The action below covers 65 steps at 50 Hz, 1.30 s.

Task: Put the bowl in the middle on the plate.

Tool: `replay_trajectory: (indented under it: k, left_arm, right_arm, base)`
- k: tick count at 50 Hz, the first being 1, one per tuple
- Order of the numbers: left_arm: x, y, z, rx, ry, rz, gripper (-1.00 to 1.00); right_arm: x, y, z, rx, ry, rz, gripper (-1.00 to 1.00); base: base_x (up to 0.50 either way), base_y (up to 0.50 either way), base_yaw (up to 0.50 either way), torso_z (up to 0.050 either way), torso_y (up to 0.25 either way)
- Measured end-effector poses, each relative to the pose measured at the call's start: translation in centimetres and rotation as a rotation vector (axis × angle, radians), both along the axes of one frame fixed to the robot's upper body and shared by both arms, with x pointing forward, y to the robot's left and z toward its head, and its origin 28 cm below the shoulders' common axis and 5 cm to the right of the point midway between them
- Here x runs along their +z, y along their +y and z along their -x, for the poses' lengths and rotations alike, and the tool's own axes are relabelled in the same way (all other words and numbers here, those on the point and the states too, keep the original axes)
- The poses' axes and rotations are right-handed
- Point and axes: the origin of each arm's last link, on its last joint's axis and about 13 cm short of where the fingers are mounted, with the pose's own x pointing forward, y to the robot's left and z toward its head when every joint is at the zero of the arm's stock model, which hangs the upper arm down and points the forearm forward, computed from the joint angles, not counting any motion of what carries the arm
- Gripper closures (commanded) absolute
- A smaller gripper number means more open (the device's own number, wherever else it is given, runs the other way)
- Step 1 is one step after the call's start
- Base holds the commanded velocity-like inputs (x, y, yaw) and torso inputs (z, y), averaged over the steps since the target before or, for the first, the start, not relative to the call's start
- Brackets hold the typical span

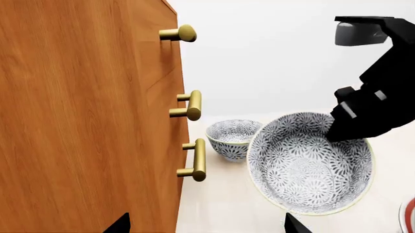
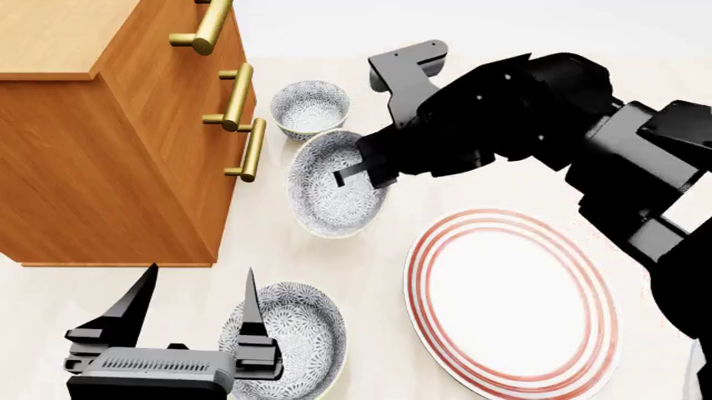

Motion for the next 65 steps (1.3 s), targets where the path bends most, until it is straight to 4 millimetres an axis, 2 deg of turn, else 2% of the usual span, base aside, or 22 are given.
replay_trajectory:
  k: [20,34,42,65]
  left_arm:
    - [-0.2,0.0,-0.1,-0.001,0.004,-0.004,-1.00]
    - [-0.2,-0.1,-0.1,-0.001,0.007,-0.007,-1.00]
    - [-0.2,-0.1,-0.1,-0.002,0.007,-0.008,-1.00]
    - [-0.3,-0.2,-0.1,-0.001,0.011,-0.013,-1.00]
  right_arm:
    - [3.3,-4.4,2.7,-0.053,-0.032,-0.071,1.00]
    - [4.9,-7.6,5.1,-0.091,-0.057,-0.167,1.00]
    - [5.0,-9.2,6.6,-0.105,-0.070,-0.216,1.00]
    - [3.0,-12.4,9.9,-0.159,-0.041,-0.261,1.00]
  base:
    - [0.00,0.00,0.00,0.000,0.000]
    - [0.00,0.00,0.00,0.000,0.000]
    - [0.00,0.00,0.00,0.000,0.000]
    - [0.00,0.00,0.00,0.000,0.000]
